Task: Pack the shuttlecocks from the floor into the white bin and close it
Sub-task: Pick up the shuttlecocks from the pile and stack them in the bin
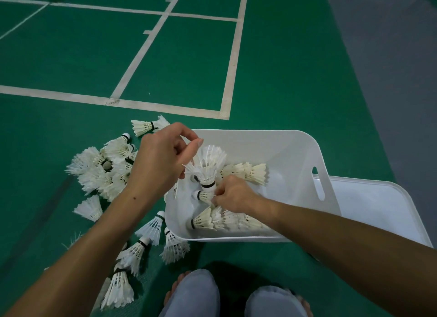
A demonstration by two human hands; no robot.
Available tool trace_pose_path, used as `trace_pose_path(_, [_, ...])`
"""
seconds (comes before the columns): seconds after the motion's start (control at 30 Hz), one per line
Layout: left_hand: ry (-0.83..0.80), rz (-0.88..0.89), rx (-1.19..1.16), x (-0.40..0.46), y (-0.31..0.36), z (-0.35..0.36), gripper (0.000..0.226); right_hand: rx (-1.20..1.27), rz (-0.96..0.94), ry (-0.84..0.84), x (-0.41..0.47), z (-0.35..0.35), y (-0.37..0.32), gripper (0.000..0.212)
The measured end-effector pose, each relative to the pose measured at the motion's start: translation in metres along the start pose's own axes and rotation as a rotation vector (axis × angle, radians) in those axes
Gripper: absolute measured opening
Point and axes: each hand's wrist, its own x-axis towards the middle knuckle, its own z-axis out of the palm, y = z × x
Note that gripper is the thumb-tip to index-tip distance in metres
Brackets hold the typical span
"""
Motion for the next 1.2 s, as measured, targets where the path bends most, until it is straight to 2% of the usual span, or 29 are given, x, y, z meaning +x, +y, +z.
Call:
trace_pose_path(0.2, [-0.011,0.01,0.011,-0.001,-0.001,0.001,0.014,0.05,0.042,-0.122,0.002,-0.005,0.008,0.017])
trace_pose_path(0.37, [-0.031,0.054,0.065,-0.003,0.001,0.004,0.015,0.084,0.062,-0.094,0.0,-0.009,0.01,0.022])
trace_pose_path(0.47, [-0.037,0.066,0.097,-0.004,0.0,0.003,0.016,0.015,0.01,-0.074,-0.011,-0.022,0.009,0.023])
trace_pose_path(0.6, [-0.033,0.088,0.124,-0.003,-0.003,0.003,0.015,0.062,-0.073,0.018,-0.037,-0.056,0.002,0.021])
trace_pose_path(0.77, [-0.052,0.105,0.214,0.002,0.0,0.009,0.016,0.205,-0.283,0.298,-0.082,-0.086,-0.022,0.037])
trace_pose_path(0.87, [-0.101,0.064,0.288,0.006,0.004,0.014,0.017,0.018,-0.448,0.27,-0.101,-0.084,-0.027,0.046])
trace_pose_path(1.0, [-0.175,0.032,0.268,0.01,0.007,0.024,0.018,-0.325,-0.6,0.331,-0.094,-0.078,-0.021,0.017])
trace_pose_path(1.03, [-0.183,0.025,0.254,0.011,0.007,0.026,0.02,-0.394,-0.622,0.359,-0.091,-0.078,-0.019,0.017])
trace_pose_path(1.1, [-0.223,-0.02,0.212,0.014,0.007,0.03,0.026,-0.445,-0.591,0.384,-0.087,-0.081,-0.012,0.02])
trace_pose_path(1.2, [-0.39,-0.091,0.248,0.016,0.001,0.038,0.023,-0.434,-0.421,0.383,-0.079,-0.082,0.005,0.018])
